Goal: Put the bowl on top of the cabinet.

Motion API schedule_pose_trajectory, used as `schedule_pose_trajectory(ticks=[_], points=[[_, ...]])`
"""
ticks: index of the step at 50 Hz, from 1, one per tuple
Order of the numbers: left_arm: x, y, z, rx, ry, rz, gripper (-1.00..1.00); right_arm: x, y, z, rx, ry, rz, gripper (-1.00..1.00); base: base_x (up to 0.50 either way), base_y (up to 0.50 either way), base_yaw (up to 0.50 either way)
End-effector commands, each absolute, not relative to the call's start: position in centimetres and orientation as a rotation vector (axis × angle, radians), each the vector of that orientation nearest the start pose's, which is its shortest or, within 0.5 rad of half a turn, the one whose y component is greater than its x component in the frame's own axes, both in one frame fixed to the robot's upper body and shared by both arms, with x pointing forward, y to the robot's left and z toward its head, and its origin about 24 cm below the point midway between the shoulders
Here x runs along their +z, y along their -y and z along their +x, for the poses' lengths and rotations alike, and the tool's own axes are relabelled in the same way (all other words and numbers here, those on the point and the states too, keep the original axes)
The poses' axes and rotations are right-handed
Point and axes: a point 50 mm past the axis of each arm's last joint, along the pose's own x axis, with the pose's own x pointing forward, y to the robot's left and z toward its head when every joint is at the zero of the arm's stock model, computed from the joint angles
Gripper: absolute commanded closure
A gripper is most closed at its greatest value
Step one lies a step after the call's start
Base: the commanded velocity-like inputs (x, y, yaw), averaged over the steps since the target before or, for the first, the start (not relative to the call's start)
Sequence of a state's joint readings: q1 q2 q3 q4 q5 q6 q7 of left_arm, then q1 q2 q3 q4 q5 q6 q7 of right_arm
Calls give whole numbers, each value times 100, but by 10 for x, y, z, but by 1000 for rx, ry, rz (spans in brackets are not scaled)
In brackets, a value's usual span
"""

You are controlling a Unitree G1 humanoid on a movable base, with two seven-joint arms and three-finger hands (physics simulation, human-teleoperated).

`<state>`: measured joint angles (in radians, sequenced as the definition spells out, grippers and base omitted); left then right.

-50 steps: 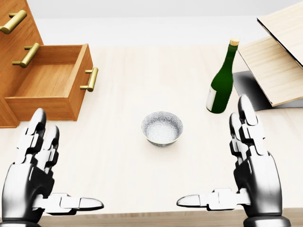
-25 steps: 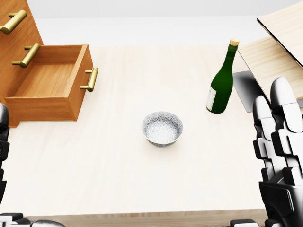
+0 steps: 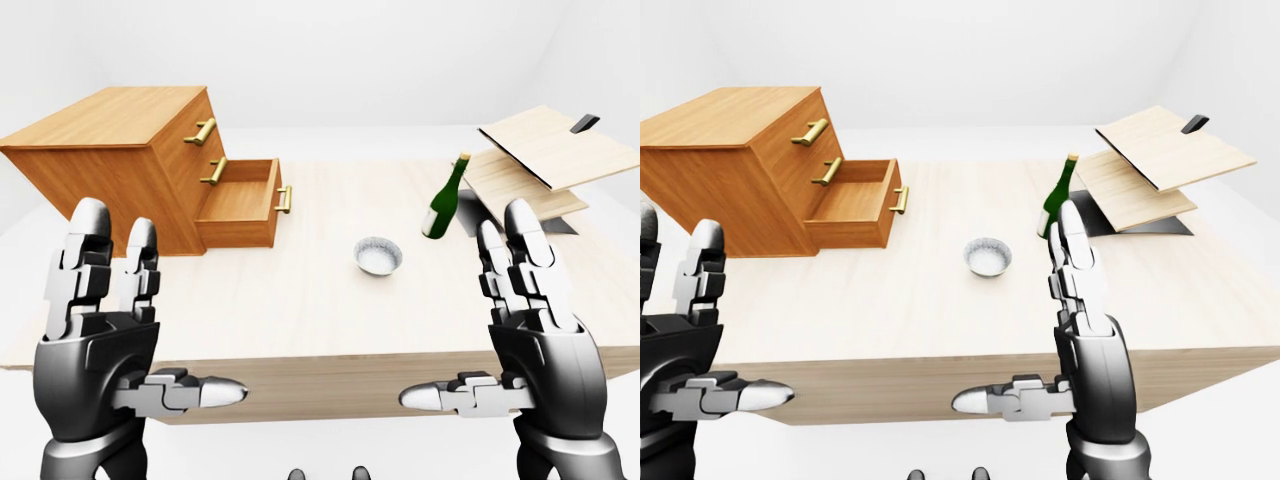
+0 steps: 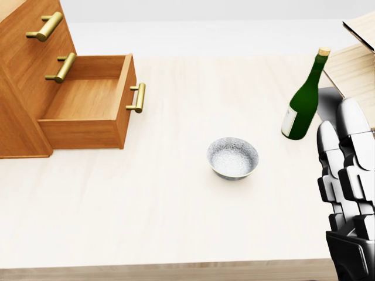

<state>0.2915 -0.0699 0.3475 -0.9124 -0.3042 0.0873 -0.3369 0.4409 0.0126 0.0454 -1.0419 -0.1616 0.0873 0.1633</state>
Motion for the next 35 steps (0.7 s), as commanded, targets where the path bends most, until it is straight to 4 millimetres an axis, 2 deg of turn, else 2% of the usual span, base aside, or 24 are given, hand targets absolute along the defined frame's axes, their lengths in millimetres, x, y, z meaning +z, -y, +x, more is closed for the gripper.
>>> schedule_pose_trajectory(ticks=[1,27,35], points=[[181,-202,147,-24,599,-25,-100,182,152,136,23,504,-226,-99,0,50,0],[182,-199,144,-29,603,-18,-100,181,150,136,20,503,-228,-99,0,50,0],[181,-200,145,-27,597,-17,-100,184,152,137,18,525,-197,-99,0,1,0]])
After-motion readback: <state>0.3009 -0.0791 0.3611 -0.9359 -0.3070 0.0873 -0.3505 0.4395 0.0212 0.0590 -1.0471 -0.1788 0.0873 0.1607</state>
